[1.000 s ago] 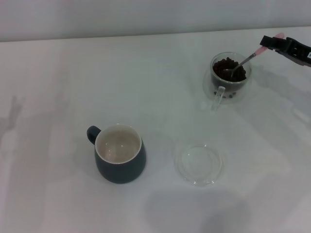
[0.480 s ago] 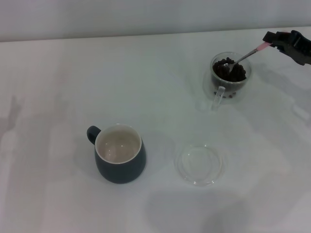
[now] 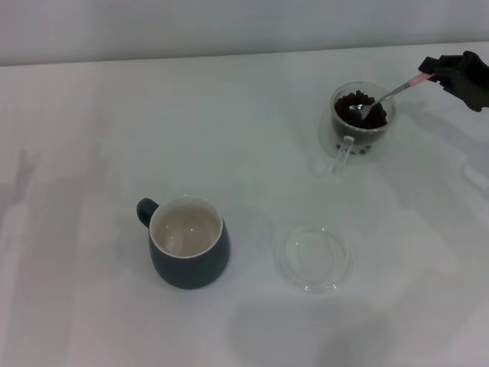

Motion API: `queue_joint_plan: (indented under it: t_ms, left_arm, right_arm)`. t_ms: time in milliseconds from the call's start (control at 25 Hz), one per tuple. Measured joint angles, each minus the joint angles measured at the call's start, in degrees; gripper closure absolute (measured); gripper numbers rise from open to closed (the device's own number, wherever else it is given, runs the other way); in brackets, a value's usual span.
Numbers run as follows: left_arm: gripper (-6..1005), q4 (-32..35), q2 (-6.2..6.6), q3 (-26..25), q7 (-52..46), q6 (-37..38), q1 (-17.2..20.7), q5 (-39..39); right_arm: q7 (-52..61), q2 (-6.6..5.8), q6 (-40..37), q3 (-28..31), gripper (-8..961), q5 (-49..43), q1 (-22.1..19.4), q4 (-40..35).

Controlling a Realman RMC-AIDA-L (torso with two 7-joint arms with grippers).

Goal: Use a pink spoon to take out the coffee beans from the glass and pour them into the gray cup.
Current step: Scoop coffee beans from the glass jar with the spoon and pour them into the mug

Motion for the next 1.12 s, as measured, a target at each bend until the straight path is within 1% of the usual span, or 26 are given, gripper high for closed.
queue_joint_plan:
  t_ms: [280, 520, 640, 760, 1000, 1120]
  left_arm:
    - [117, 0.0, 0.0, -0.01, -0.02, -0.01, 0.02, -0.01]
    - [116, 0.0, 0.0, -0.01, 0.04, -0.17, 0.35, -0.68]
    - [116, 0.0, -0.07, -0.01, 0.04, -0.22, 0.47, -0.7]
    - [116, 0.0, -0.08, -0.01, 0.05, -0.24, 0.54, -0.71]
    - [117, 0.0, -0.11, -0.01, 0.02, -0.19, 0.64, -0.71]
    - [117, 0.0, -0.18, -0.01, 0.03, -0.17, 0.65, -0.71]
  right_arm:
    - [4.75, -0.88, 0.23, 0.02, 808, -0.02, -0.09, 0.46]
    - [7.01, -1.25, 0.88, 0.59, 808, 0.37, -0.42, 0.56]
    - [8.12, -1.74, 0.94, 0.89, 807, 0.56, -0.59, 0.93]
    - [8.9, -2.44, 1.87, 1.8, 807, 0.69, -0.57, 2.12]
    - [10.86, -4.71, 6.46, 3.13, 808, 0.79, 0.35, 5.3]
    - [12.44, -5.0, 8.6, 2.69, 808, 0.59, 0.65, 5.16]
